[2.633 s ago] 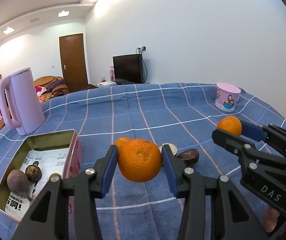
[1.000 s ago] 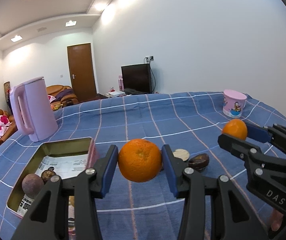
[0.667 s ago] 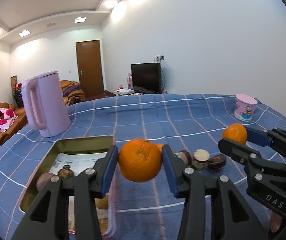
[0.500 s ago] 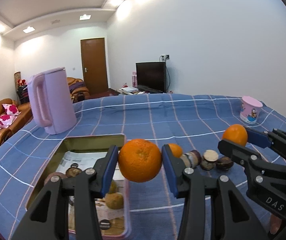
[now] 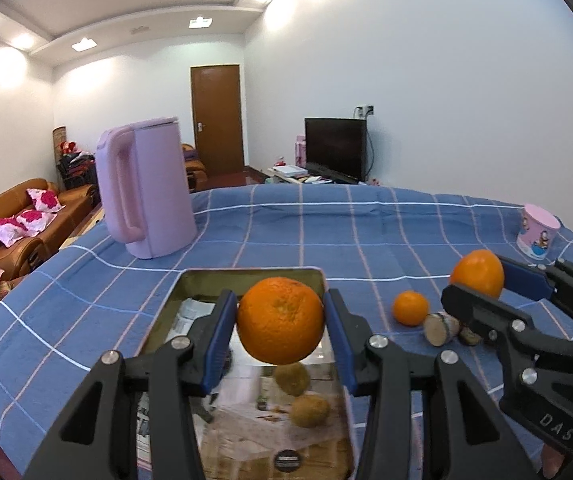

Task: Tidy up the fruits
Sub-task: 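Carry the orange over the tin with the left tool while the right tool carries its orange there, then open the left tool to drop the orange into the tin while the right tool drops its orange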

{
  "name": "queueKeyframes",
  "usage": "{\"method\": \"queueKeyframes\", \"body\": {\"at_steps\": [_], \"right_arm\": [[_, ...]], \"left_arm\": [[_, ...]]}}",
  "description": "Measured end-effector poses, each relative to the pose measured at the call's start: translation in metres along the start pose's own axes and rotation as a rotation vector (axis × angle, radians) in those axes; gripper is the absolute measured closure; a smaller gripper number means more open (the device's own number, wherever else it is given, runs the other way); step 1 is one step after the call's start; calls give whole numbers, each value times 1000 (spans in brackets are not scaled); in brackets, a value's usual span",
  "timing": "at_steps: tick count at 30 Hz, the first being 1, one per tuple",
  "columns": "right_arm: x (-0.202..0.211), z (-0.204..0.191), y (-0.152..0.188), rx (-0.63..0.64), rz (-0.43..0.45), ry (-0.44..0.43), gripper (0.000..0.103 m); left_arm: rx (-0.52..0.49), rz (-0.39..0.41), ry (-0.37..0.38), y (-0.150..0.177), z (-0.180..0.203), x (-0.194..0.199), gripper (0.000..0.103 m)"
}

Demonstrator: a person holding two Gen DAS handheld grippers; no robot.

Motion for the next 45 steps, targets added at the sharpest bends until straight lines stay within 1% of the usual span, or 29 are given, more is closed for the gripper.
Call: {"method": "queueKeyframes", "body": {"at_steps": [6, 15, 21, 27, 31, 34, 45], "right_arm": [[-14, -16, -7, 19, -11, -29, 59], [-36, -38, -15, 35, -33, -65, 59], [-49, -43, -16, 24, -55, -77, 59], [-68, -45, -16, 17, -96, -75, 59], [-81, -45, -14, 0, -125, -92, 59], [-85, -47, -14, 3, -131, -90, 59], [-102, -55, -10, 11, -178, -131, 59]], "left_arm": [[18, -20, -29, 0, -18, -7, 56], [30, -68, -53, 3, -32, -21, 56], [30, -87, -61, 3, -40, -29, 56], [50, -114, -55, 7, -46, -34, 56], [56, -121, -57, 8, -50, -36, 56], [62, -124, -61, 10, -53, -37, 56], [84, -138, -60, 12, -67, -41, 56]]}}
Point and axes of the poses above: each gripper's, at about its wrist camera, not at the fingertips, and x roughly against the way its jaws point, z to its right, y to its underside, the point moved 3 cm from there along -x, roughly the way its jaws point, and after that the axes turned 6 degrees about y, right-handed, at the moved point
